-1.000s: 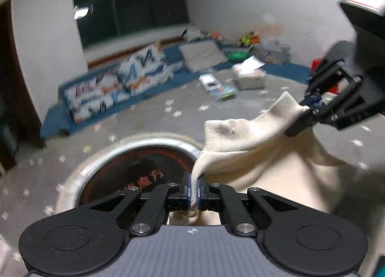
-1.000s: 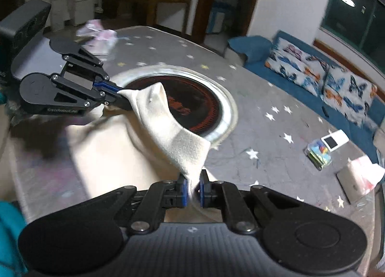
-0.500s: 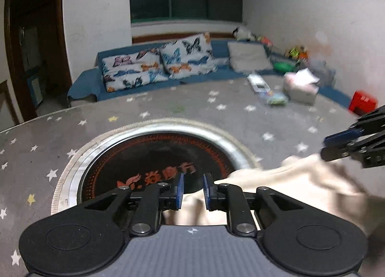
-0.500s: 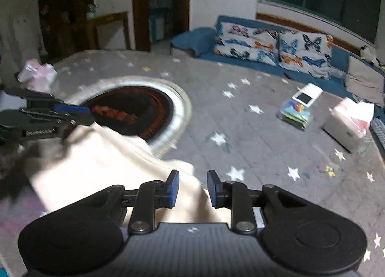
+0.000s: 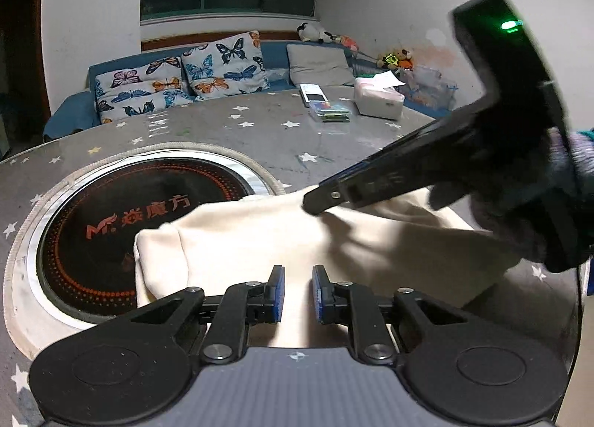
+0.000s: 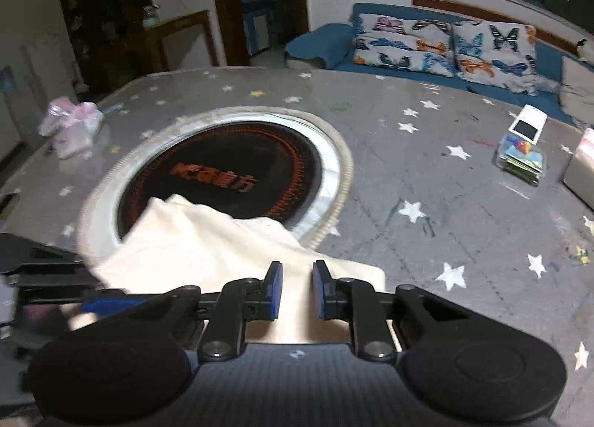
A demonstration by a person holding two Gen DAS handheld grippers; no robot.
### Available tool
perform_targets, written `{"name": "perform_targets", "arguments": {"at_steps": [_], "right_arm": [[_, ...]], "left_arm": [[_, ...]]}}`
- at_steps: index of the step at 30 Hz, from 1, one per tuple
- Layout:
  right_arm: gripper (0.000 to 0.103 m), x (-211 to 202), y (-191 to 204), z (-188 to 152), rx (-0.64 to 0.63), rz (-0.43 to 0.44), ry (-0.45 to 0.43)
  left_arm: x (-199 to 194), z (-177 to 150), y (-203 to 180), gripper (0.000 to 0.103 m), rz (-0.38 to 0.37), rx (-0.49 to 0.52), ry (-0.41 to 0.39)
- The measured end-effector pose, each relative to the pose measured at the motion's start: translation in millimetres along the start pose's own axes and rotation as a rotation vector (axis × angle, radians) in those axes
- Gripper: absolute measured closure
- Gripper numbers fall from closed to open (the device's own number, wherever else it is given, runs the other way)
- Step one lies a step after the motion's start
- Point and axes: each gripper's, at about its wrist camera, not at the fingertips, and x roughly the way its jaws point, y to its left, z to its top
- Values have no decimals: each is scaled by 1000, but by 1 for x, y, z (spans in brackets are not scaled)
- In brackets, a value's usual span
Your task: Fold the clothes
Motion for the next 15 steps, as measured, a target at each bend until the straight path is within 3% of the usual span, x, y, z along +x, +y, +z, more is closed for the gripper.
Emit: {"name": "perform_targets", "arguments": {"at_steps": [3,10,15], "right_arm": [[89,2,1,3,-2,-10,-4],[88,2,26,14,-72,65,0],[88,21,34,16,-94,35,26]], "left_arm": [[-3,-1,1,86,-3,-14,-1],[-10,-8,7,85,-9,-64,-7],[-16,-11,9,85,-22,-84,-7]]}}
